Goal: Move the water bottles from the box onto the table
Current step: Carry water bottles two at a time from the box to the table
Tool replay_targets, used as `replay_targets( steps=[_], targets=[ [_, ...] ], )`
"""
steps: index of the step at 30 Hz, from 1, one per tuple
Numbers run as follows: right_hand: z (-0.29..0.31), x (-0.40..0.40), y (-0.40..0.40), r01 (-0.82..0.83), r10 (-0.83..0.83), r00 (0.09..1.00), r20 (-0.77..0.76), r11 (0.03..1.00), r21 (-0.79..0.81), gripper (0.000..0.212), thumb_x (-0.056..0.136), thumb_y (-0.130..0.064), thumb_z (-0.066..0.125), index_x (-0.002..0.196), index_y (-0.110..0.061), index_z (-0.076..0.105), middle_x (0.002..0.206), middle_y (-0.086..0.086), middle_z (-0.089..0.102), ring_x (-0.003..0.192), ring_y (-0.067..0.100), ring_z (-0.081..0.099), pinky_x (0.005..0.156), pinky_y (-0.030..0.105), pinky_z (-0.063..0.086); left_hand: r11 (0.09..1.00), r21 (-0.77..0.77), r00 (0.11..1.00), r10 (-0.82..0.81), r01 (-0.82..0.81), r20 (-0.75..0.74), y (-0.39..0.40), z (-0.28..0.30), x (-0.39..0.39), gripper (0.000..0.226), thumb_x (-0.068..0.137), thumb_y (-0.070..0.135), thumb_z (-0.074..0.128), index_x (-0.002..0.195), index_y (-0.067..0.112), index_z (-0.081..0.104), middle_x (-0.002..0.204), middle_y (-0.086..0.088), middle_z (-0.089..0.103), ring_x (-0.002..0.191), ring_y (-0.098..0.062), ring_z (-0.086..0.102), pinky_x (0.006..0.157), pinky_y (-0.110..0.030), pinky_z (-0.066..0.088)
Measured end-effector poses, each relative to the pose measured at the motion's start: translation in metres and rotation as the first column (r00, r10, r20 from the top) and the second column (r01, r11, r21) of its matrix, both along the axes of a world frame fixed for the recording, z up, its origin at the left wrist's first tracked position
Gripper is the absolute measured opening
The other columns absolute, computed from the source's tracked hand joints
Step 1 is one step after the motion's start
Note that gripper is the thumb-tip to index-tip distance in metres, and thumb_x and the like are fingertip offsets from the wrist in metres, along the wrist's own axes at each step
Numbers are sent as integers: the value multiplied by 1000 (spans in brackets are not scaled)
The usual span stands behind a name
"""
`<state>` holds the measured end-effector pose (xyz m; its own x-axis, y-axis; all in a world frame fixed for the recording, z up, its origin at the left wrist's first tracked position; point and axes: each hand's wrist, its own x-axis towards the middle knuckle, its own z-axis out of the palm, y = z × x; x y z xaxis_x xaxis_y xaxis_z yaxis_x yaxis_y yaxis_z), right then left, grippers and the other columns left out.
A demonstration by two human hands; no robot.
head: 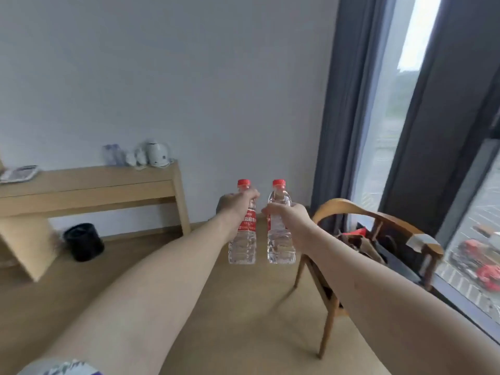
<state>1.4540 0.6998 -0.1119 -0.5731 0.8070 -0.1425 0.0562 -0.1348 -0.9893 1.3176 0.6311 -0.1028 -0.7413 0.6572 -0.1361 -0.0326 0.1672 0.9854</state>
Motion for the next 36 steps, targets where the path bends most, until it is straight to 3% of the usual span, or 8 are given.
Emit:
replay_targets(
  steps=[5, 10, 13, 18, 24, 32, 36],
  targets=[
    [-2, -120, -36, -148, 148, 989, 9, 989, -25, 27, 74, -14, 83, 97, -7, 72, 88, 16, 67, 77, 30, 65, 69, 39, 55, 988, -24, 987, 151, -150, 52, -57, -4, -108, 41, 77, 42, 80, 101, 11, 70, 93, -15, 75, 79, -30, 72, 80, -42, 60],
    [-15, -225, -56, -318, 319, 948, 18, 947, -48, 24, 75, -10, 81, 97, -7, 72, 83, 11, 72, 70, 28, 69, 65, 37, 56, 947, -18, 944, 320, -319, 82, -96, -11, -202, 32, 74, 40, 81, 91, 15, 69, 86, -12, 74, 74, -28, 71, 73, -38, 58],
    [-25, -293, -58, -419, 420, 907, -2, 905, -73, 25, 74, -7, 82, 96, -7, 71, 70, 5, 73, 59, 22, 70, 53, 29, 53, 916, -29, 912, 401, -400, 82, -109, -20, -259, 36, 74, 44, 81, 93, 17, 68, 88, -11, 74, 77, -28, 72, 69, -35, 57],
    [-26, -420, -43, -502, 505, 863, 9, 861, -83, 38, 74, -11, 83, 108, -2, 69, 85, 13, 66, 65, 25, 64, 54, 29, 52, 856, -36, 854, 516, -515, 69, -112, -22, -365, 45, 71, 46, 82, 99, 15, 67, 89, -12, 73, 76, -28, 72, 67, -35, 58],
    [3, -563, -9, -581, 580, 813, -40, 807, -109, 39, 74, -6, 82, 109, 2, 68, 77, 14, 66, 54, 23, 63, 50, 29, 53, 794, -31, 790, 608, -607, 79, -94, 3, -492, 46, 70, 41, 84, 99, 9, 70, 83, -15, 75, 63, -30, 71, 71, -45, 63],
    [-10, -707, 9, -631, 640, 769, 2, 758, -164, 37, 76, -7, 82, 109, 0, 65, 84, 16, 64, 62, 25, 61, 62, 36, 53, 761, -40, 755, 648, -647, 105, -74, -4, -618, 41, 77, 40, 82, 101, 10, 68, 86, -12, 73, 66, -26, 70, 67, -36, 59],
    [-26, -778, 11, -631, 645, 763, 38, 756, -173, 41, 76, -11, 83, 111, -2, 64, 85, 15, 64, 60, 24, 61, 58, 34, 52, 756, -47, 748, 653, -652, 123, -73, -16, -687, 37, 79, 40, 81, 99, 11, 67, 88, -12, 72, 69, -26, 70, 71, -37, 59]
  ],
)
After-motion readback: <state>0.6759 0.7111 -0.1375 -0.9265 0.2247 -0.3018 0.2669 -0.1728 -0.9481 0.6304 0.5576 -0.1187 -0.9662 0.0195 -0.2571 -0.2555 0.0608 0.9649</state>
